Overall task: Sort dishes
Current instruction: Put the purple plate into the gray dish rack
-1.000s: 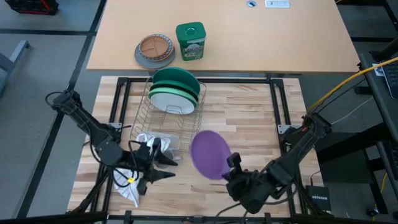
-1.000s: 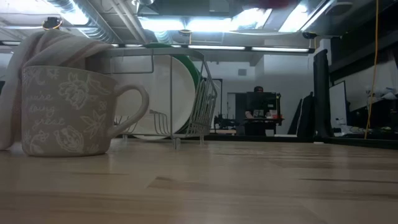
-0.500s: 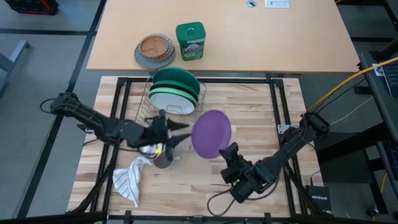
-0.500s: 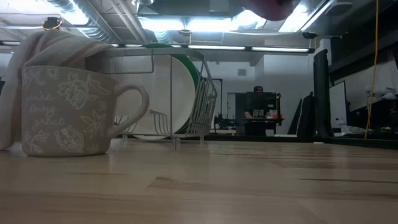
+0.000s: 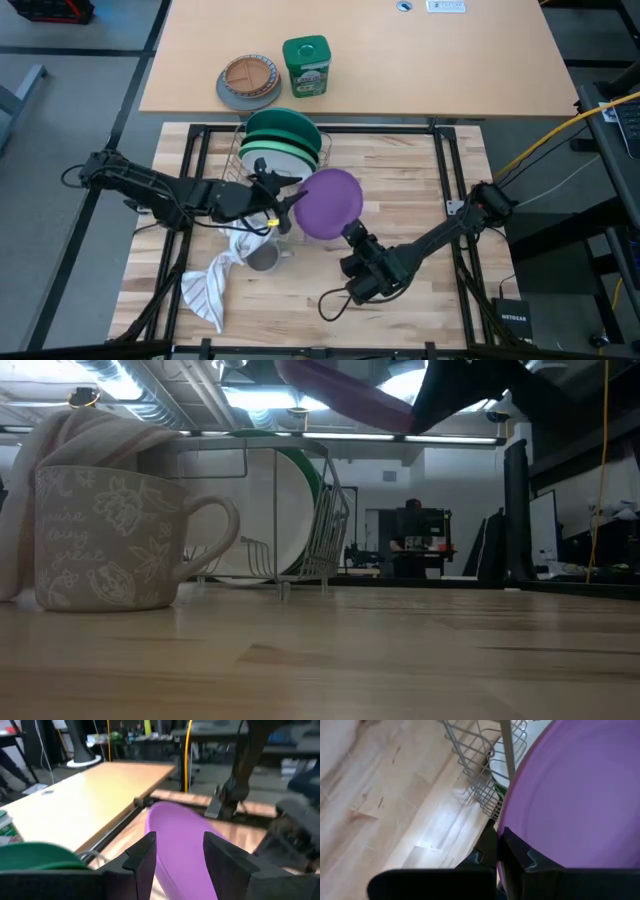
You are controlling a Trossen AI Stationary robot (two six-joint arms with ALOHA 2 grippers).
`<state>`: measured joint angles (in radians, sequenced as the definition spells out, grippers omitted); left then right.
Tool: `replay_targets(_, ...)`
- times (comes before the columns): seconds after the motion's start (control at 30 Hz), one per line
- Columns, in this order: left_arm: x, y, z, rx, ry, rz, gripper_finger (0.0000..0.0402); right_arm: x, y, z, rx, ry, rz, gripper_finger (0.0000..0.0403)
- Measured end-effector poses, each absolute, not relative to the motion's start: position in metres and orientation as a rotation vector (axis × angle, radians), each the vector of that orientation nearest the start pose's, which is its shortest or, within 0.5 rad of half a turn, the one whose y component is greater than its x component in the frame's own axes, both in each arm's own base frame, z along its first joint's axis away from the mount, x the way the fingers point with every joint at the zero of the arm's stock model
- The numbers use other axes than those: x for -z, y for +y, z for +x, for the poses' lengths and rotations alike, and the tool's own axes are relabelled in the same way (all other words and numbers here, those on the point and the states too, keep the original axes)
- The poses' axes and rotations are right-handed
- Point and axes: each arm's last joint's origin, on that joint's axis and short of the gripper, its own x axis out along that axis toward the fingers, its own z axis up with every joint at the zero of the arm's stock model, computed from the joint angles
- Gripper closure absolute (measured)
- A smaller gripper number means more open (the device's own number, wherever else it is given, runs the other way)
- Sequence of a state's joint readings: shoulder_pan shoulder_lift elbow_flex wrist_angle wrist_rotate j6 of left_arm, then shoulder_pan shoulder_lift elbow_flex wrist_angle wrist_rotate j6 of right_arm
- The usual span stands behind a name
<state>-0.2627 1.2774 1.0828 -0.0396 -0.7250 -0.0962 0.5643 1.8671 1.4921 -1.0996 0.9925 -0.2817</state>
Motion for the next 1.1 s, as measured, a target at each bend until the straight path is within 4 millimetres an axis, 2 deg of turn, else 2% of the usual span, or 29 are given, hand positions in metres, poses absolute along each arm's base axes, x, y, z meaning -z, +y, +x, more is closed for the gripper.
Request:
replay_targets(0.23, -0.335, -0.047, 0.276, -0.508, 0.298, 0.043, 0.0249, -0.238, 0.168, 0.314, 0.187, 1.141, -1.367, 0.0397)
replay_targets(0.57, -0.332, -0.037, 0.276, -0.554, 0.321, 0.028, 0.0249, -0.239, 0.168, 0.314, 0.199, 1.136, -1.376, 0.0397)
replay_targets(0.77, -0.325, -0.03, 0.274, -0.6, 0.361, -0.065, 0.0249, -0.239, 0.168, 0.314, 0.202, 1.134, -1.407, 0.0397)
replay_targets(1.1, -0.32, -0.032, 0.272, -0.561, 0.392, -0.219, 0.0251, -0.241, 0.172, 0.322, 0.187, 1.086, -1.51, 0.0397)
